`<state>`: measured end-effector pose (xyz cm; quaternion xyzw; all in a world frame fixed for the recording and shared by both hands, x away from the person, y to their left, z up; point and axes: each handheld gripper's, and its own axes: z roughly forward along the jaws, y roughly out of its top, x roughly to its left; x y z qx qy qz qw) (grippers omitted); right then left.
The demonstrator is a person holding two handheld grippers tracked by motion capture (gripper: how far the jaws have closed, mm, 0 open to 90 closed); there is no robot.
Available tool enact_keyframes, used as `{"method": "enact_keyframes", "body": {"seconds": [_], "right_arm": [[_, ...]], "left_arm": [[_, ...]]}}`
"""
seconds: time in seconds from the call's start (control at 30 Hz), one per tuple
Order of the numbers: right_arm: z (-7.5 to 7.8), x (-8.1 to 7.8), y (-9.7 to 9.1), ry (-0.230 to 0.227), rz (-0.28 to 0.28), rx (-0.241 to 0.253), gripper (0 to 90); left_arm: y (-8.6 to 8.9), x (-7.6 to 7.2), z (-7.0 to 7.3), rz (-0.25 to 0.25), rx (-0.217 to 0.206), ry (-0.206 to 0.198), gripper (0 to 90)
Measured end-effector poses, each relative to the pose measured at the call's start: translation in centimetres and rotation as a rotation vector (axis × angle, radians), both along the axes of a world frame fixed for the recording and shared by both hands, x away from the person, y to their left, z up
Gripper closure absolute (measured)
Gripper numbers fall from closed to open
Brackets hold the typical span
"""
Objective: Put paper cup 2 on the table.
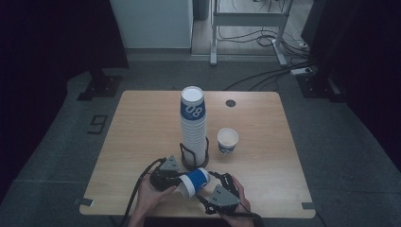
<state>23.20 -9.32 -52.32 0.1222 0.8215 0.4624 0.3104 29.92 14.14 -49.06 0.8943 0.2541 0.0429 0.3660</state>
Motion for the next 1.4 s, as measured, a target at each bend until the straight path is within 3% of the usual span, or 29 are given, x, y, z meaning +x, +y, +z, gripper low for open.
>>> {"method": "enact_keyframes", "body": {"seconds": [0.07, 0.2, 0.37, 0.63, 0.77, 0.87, 1.1, 1.3, 1.4], "right_arm": [[-0.1, -0.1, 0.4, -0.016, 0.015, -0.045, 13.3], [-0.2, -0.2, 0.9, -0.043, 0.009, -0.087, 12.6], [-0.2, -0.2, 1.3, -0.069, -0.009, -0.094, 10.6], [0.1, -0.4, 2.5, -0.112, 0.066, -0.136, 1.8], [0.0, -0.4, 3.0, -0.123, 0.071, -0.158, 0.8], [-0.1, -0.1, 3.3, -0.109, 0.081, -0.163, 2.3], [0.0, -0.1, 4.2, -0.123, 0.091, -0.192, 7.2], [0.1, -0.2, 4.2, -0.126, 0.106, -0.168, 9.3], [0.2, -0.2, 4.1, -0.116, 0.105, -0.143, 10.7]], "left_arm": [[-0.3, 0.2, 0.0, -0.01, 0.019, 0.023, 85.2], [-0.7, 0.2, 0.4, -0.001, 0.046, 0.022, 85.2], [-0.9, 0.3, 0.6, 0.006, 0.052, 0.024, 85.4], [-1.8, 0.5, 0.9, -0.03, 0.066, 0.051, 85.5], [-1.9, 0.5, 1.0, -0.039, 0.068, 0.066, 85.5], [-2.0, 0.4, 0.9, -0.037, 0.059, 0.076, 85.5], [-2.3, 0.4, 0.5, -0.033, 0.008, 0.089, 85.7], [-2.2, 0.4, 0.4, -0.027, -0.013, 0.095, 85.1], [-2.0, 0.5, 0.3, -0.022, -0.043, 0.096, 84.6]]}}
